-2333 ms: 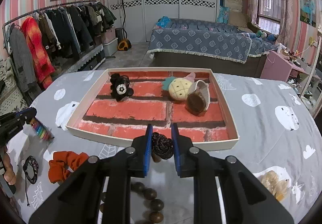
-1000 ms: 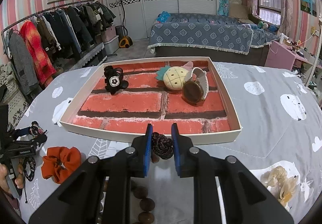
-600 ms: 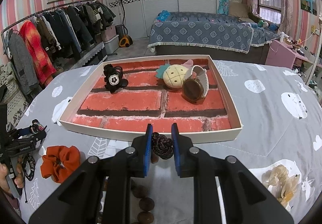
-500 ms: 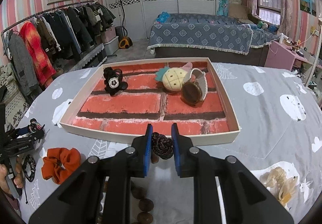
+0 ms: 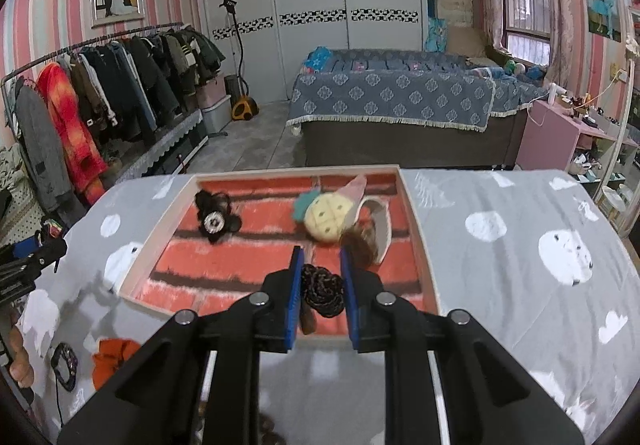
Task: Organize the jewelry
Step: 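Carry the claw clip and braided tie in both grippers over the tray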
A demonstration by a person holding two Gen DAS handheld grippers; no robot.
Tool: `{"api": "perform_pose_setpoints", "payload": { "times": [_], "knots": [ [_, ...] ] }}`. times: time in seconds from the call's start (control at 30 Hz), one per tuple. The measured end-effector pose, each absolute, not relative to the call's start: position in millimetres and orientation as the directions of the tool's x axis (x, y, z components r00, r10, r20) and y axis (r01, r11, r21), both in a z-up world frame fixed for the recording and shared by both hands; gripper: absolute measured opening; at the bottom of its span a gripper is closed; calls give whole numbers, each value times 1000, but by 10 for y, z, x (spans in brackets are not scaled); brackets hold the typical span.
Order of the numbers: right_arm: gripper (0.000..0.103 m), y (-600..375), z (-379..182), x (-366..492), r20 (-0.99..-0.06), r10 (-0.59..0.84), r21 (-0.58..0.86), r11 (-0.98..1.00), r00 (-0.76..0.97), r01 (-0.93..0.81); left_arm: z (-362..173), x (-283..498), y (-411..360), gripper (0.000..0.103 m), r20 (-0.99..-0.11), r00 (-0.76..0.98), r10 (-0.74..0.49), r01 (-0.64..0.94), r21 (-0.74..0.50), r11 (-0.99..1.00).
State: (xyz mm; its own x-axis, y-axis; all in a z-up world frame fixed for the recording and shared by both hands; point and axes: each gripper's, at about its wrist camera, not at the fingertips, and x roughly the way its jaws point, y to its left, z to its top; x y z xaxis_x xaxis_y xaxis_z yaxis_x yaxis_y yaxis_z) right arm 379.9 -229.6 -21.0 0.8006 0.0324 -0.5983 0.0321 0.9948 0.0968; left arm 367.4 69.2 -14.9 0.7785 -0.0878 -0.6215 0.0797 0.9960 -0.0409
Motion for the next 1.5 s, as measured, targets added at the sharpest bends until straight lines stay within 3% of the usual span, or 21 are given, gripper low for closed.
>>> {"api": "perform_pose_setpoints", "payload": {
  "times": [0.5,1.5],
  "knots": [
    [19,-2625,-384,4453,-598,26,108,993,801,49,-511,4530,-245,77,-666,731,-146,142,-62,988],
    [19,-2252,-754,4603,-664,40,33,999,747,-25,-1052,4803,-320,77,-775,619,-129,153,-42,987]
  ]
}}
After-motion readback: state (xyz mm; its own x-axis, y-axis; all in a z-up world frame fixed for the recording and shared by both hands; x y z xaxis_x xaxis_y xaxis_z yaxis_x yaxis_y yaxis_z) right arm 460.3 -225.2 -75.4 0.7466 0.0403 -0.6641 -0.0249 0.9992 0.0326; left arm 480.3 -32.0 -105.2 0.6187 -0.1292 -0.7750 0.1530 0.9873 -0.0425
